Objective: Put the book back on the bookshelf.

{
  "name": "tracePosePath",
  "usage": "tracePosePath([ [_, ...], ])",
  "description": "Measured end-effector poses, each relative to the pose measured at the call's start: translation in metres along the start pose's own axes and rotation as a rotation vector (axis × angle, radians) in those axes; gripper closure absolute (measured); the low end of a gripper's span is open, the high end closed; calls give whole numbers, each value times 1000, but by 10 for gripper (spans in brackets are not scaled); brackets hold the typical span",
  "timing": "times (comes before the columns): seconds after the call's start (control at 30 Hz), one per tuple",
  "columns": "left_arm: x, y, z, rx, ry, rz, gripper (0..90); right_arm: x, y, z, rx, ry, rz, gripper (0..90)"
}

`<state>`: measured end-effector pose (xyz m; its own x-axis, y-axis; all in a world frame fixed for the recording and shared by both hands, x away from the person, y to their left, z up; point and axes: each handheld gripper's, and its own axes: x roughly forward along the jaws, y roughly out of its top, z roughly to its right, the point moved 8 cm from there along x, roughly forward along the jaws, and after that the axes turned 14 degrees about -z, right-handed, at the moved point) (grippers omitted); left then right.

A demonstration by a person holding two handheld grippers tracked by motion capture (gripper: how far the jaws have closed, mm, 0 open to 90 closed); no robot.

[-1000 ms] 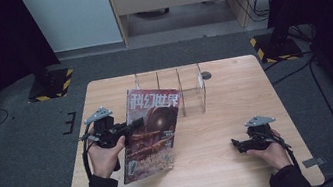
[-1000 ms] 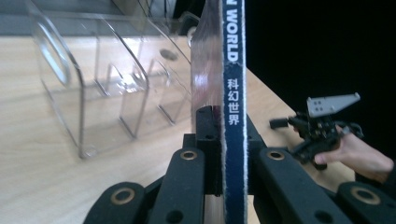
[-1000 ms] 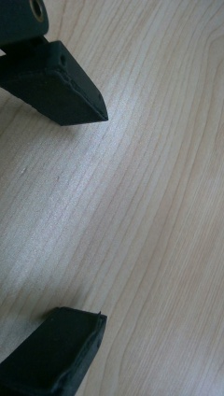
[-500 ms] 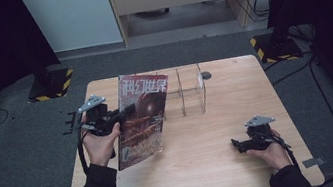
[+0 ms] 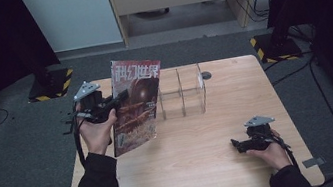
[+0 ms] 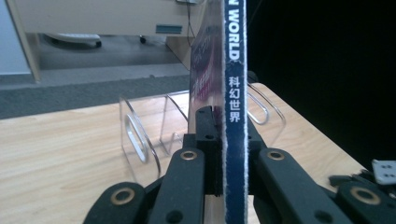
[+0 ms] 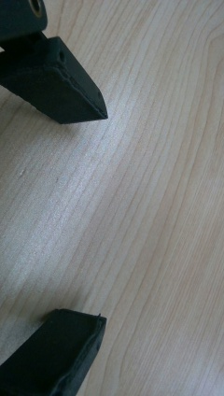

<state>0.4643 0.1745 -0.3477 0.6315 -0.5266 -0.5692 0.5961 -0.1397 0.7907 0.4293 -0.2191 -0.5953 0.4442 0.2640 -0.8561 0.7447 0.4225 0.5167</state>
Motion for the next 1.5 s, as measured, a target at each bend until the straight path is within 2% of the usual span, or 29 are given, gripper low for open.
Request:
tracePosePath([
  [0.17,6,10,-8,-25,4,30,839,0,0,0,3,1,-1,34],
  [0.47,24,18,-19,-44,27,42,839,0,0,0,3,1,-1,32],
  [0.7,42,20,-21,-34,66,62,839,0,0,0,3,0,-1,30],
  [1.07,71,19,-25,-39,103,96,839,0,0,0,0,0,-2,30],
  [1.5,93,19,-26,-32,138,135,839,0,0,0,0,1,-2,29],
])
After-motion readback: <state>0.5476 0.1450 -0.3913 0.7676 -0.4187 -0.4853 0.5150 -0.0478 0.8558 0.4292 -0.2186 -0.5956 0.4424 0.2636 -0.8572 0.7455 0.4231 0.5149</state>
